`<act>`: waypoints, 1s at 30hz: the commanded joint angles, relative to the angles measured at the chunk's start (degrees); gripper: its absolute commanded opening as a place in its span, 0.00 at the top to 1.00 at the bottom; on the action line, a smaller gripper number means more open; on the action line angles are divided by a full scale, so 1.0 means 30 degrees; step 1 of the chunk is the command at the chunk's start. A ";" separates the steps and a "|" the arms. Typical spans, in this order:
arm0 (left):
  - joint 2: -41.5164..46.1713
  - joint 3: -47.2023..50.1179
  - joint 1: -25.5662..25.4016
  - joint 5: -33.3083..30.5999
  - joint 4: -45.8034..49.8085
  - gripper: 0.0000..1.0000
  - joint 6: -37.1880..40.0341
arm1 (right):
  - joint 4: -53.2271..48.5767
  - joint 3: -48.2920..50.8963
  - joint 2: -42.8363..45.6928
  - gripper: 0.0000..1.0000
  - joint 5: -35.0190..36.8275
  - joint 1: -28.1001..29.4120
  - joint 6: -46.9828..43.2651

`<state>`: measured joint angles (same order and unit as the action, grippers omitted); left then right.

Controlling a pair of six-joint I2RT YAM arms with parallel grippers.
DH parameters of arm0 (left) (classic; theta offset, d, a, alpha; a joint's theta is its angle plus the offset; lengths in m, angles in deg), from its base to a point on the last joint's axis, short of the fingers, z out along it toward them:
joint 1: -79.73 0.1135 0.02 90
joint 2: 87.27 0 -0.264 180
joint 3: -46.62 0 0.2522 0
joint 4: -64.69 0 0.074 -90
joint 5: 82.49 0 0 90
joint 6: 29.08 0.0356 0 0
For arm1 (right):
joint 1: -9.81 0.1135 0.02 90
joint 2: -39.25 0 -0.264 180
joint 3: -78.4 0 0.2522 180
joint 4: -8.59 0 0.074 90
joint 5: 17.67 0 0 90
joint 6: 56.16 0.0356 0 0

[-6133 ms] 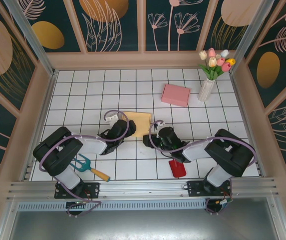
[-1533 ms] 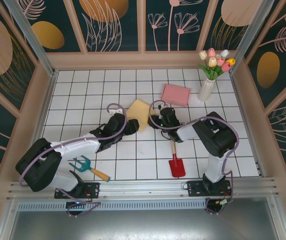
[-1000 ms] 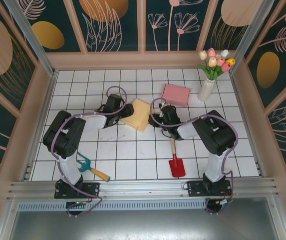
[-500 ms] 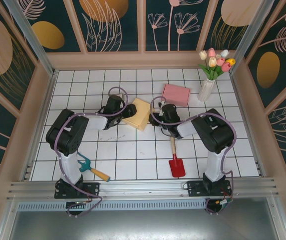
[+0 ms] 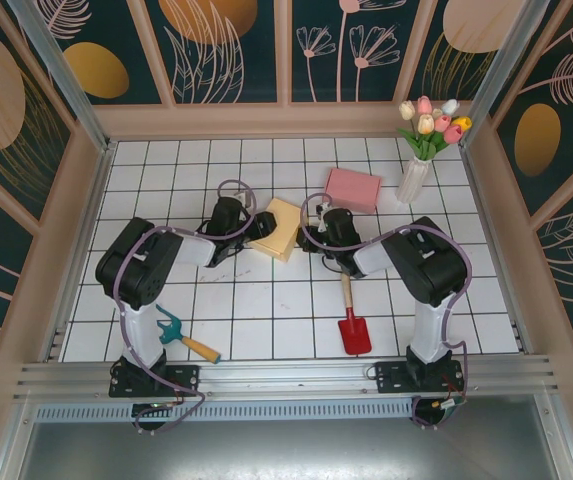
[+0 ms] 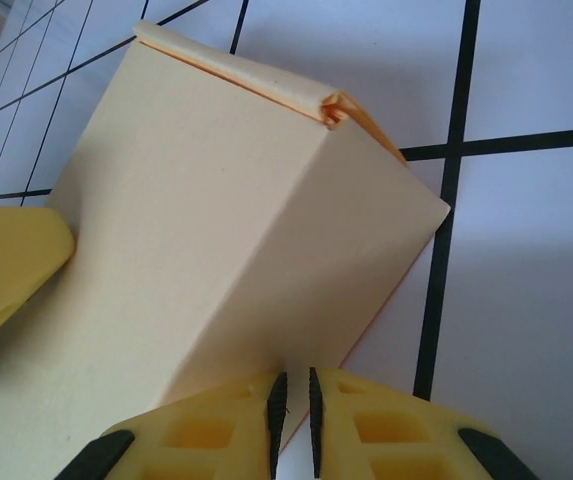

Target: Fold the paper box

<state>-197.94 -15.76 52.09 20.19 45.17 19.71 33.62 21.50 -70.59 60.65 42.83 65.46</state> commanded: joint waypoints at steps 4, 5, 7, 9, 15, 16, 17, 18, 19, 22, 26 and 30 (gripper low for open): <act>-0.0258 0.0570 -0.2337 0.2314 0.0150 0.39 -0.1321 | 0.2546 0.0258 -0.0474 0.80 -0.3649 0.1452 0.1663; -0.0230 0.0605 -0.2388 0.2429 -0.0045 0.39 -0.1528 | 0.2922 0.0398 -0.0351 0.80 -0.3799 0.1553 0.1827; -0.0155 0.0681 -0.2436 0.2538 -0.0216 0.39 -0.1803 | 0.3044 0.0543 -0.0102 0.80 -0.3842 0.1757 0.1942; -0.0075 0.0711 -0.2434 0.2580 -0.0288 0.39 -0.1929 | 0.2833 0.0463 0.0018 0.80 -0.3882 0.1898 0.1869; 0.0234 0.1134 -0.2611 0.2671 -0.0619 0.39 -0.2325 | 0.2605 0.0312 0.0122 0.81 -0.4264 0.2466 0.1543; 0.0311 0.1051 -0.2596 0.2275 -0.0058 0.39 -0.2149 | 0.2360 0.0338 0.0250 0.81 -0.3920 0.2570 0.1477; 0.0397 0.0884 -0.2574 0.1708 0.0726 0.39 -0.1803 | 0.2150 0.0427 0.0396 0.81 -0.3516 0.2617 0.1416; 0.0482 0.0745 -0.2566 0.1134 0.1437 0.39 -0.1539 | 0.1959 0.0537 0.0549 0.81 -0.3211 0.2627 0.1414; 0.0561 0.0667 -0.2574 0.0431 0.2170 0.39 -0.1368 | 0.1648 0.0691 0.0726 0.81 -0.2820 0.2618 0.1387; 0.0924 0.0788 -0.2576 -0.1003 0.3357 0.39 -0.1184 | 0.0261 0.1001 0.1395 0.81 -0.1524 0.2618 0.1099; 0.1516 0.1075 -0.2540 -0.2391 0.4416 0.38 -0.1049 | -0.1059 0.1703 0.2289 0.82 -0.0351 0.2530 0.0552; 0.2045 0.1066 -0.2412 -0.3639 0.5538 0.35 -0.0707 | -0.2883 0.2295 0.3361 0.93 0.0702 0.2059 -0.0190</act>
<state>-192.24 -13.31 46.46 9.44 52.93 16.89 28.70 27.23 -63.68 63.71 48.49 67.84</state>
